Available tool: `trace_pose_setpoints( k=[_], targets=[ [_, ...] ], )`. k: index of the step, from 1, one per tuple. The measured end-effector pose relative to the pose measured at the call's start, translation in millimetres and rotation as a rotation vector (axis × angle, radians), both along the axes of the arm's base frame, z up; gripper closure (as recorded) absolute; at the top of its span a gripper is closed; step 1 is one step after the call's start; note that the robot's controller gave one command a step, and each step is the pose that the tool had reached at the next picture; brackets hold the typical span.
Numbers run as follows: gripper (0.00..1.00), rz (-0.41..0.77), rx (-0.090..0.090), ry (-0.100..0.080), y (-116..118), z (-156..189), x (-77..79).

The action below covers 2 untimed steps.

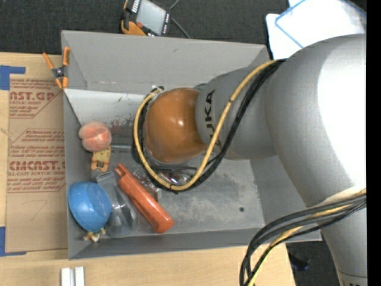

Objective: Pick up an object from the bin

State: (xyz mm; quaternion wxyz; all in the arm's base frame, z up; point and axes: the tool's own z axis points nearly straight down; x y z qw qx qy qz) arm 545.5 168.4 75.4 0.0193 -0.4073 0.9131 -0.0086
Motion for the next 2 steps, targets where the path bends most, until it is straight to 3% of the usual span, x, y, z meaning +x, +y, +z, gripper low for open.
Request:
trace_pose_setpoints(
  k=[2],
  targets=[
    [1.00,0.094,-0.006,0.002,-1.2,2.9,-0.3]
  ],
)
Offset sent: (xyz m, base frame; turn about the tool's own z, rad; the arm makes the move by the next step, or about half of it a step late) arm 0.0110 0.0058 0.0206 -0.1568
